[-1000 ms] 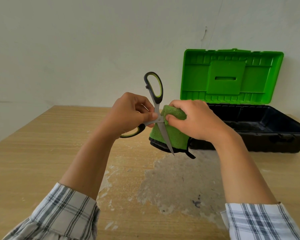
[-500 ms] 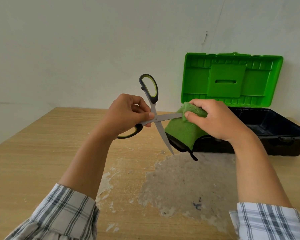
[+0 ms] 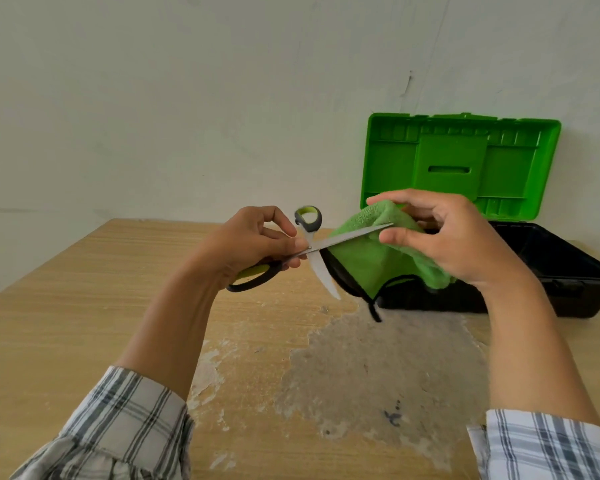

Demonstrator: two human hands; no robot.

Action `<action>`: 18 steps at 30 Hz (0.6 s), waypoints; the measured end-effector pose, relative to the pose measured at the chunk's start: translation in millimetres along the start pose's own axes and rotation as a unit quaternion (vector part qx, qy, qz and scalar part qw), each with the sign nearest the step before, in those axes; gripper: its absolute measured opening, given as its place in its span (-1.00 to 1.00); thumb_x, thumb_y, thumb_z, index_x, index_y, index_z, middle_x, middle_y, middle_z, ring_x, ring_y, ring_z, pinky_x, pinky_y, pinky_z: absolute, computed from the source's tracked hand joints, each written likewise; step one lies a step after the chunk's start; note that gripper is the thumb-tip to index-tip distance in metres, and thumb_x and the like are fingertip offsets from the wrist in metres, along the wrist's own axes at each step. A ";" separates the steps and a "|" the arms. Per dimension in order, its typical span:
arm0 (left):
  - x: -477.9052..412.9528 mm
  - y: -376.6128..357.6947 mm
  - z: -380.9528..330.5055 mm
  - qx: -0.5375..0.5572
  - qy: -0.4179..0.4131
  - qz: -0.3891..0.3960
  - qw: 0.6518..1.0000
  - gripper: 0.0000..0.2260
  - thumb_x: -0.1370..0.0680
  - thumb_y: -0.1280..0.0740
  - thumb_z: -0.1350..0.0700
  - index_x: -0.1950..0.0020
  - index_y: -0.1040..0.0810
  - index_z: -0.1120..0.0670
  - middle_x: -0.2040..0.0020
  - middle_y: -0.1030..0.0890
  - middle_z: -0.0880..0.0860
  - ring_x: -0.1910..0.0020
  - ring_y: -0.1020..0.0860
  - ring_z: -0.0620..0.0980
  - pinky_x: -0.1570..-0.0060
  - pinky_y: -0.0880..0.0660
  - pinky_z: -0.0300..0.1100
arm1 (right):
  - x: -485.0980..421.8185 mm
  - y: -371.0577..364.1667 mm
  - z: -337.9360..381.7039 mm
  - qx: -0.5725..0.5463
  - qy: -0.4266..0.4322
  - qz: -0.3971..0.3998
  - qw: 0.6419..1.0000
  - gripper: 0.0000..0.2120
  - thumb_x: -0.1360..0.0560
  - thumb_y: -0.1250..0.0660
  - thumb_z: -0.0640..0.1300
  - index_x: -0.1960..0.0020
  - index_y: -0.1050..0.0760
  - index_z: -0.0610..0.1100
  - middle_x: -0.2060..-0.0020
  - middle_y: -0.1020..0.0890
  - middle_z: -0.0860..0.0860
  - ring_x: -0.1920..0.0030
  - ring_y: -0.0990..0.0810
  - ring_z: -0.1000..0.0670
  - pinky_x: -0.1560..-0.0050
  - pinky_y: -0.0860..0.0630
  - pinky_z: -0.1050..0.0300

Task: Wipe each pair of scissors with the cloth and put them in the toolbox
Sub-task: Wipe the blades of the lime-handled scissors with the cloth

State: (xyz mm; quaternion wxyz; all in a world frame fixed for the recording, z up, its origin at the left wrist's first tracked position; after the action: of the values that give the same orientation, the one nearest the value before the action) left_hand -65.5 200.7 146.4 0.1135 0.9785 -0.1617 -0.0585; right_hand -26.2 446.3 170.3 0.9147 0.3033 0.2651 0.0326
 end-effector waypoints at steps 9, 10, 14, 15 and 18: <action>3.3 -6.0 -2.1 -0.032 -0.013 0.116 0.993 -0.81 -0.63 -0.25 0.15 -0.10 -0.60 0.22 0.13 -0.69 0.16 0.35 -0.53 -0.08 0.28 -0.51 -0.27 | -2.9 -7.4 7.7 -0.062 0.025 0.015 0.998 -0.80 -0.48 -0.42 -0.01 -0.06 -0.63 -0.07 0.11 -0.69 0.02 0.05 -0.68 0.02 0.05 -0.60 0.18; 5.0 -4.4 -2.4 -0.043 -0.010 0.123 0.991 -0.73 -0.65 -0.19 0.09 -0.13 -0.60 0.22 0.08 -0.70 0.16 0.32 -0.56 -0.07 0.27 -0.53 -0.27 | -3.4 -6.8 6.8 -0.075 0.018 0.011 0.997 -0.83 -0.50 -0.42 -0.04 -0.04 -0.62 -0.09 0.13 -0.69 0.04 0.06 -0.68 0.04 0.06 -0.59 0.20; 8.9 15.1 -1.4 -0.003 -0.004 0.109 0.994 -0.45 -0.59 -0.06 -0.21 -0.13 -0.61 0.19 -0.01 -0.70 0.17 0.15 -0.66 -0.01 0.08 -0.61 -0.18 | -3.8 -1.1 -0.7 -0.166 -0.029 -0.049 0.984 -0.94 -0.52 -0.41 -0.10 0.04 -0.64 -0.06 0.20 -0.69 0.01 0.13 -0.68 -0.01 0.09 -0.61 0.09; 7.5 19.9 -0.4 0.058 -0.002 0.085 0.995 -0.42 -0.54 -0.08 -0.26 -0.09 -0.62 0.19 0.01 -0.71 0.18 0.16 -0.67 -0.01 0.07 -0.62 -0.16 | -4.0 -0.1 -3.7 -0.195 -0.050 -0.069 0.977 -0.94 -0.50 -0.42 -0.08 0.06 -0.65 -0.03 0.20 -0.70 0.00 0.13 -0.69 -0.02 0.06 -0.62 0.07; 0.4 24.3 3.5 0.239 -0.008 0.016 0.971 -0.54 -0.44 -0.28 -0.23 0.04 -0.66 0.15 0.12 -0.70 0.12 0.20 -0.67 -0.05 0.06 -0.63 -0.15 | -6.9 -2.0 -14.2 -0.283 -0.132 -0.121 0.942 -0.89 -0.49 -0.44 -0.07 0.01 -0.68 -0.04 0.13 -0.75 -0.07 0.08 -0.73 -0.08 -0.05 -0.62 -0.02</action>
State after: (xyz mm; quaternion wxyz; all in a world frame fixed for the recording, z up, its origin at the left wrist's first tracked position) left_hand -73.0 177.4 148.9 -0.1240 0.9741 -0.1875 -0.0240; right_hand -39.5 450.8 162.8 0.9866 -0.0006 0.1566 -0.0448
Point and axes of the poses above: each hand's wrist, its own x-axis away from the middle knuckle, its own y-axis out of the back of the hand, z = x × y, the point moved 4 cm from there along -x, towards the middle knuckle
